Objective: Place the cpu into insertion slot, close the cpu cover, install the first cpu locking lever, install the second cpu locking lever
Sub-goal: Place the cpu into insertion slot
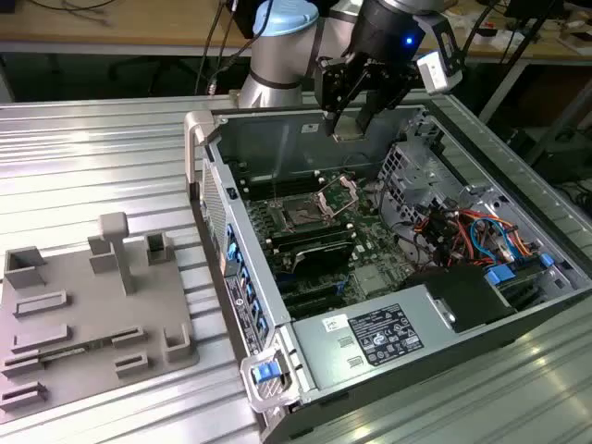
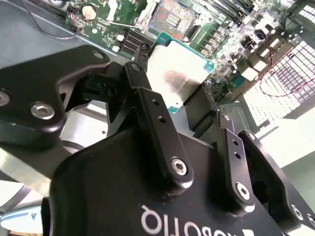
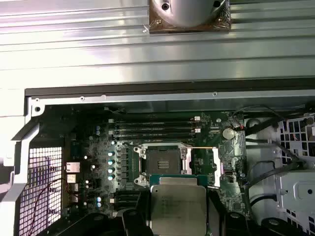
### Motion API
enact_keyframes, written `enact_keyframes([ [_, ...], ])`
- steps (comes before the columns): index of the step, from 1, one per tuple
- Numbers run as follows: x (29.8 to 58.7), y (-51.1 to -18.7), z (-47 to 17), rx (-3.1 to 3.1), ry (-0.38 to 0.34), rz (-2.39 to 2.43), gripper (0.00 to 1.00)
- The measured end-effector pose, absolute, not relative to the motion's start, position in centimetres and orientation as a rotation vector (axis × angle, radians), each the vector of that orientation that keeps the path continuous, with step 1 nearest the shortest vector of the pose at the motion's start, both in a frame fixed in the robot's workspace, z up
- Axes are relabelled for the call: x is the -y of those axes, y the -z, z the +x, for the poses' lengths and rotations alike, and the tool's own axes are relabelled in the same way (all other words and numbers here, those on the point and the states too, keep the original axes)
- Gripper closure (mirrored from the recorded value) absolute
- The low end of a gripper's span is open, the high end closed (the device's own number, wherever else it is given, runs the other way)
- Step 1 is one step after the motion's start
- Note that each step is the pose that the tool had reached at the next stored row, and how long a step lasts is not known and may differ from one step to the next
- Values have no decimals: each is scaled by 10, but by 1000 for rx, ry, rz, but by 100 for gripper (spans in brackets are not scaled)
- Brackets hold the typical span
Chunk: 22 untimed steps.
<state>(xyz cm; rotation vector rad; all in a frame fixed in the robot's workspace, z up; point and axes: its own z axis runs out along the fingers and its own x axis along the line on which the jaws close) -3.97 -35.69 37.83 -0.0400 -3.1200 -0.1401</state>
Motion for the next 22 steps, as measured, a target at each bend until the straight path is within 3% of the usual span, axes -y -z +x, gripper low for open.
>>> enact_keyframes([
  [22,357,-377,-40,3119,141,-163,45],
])
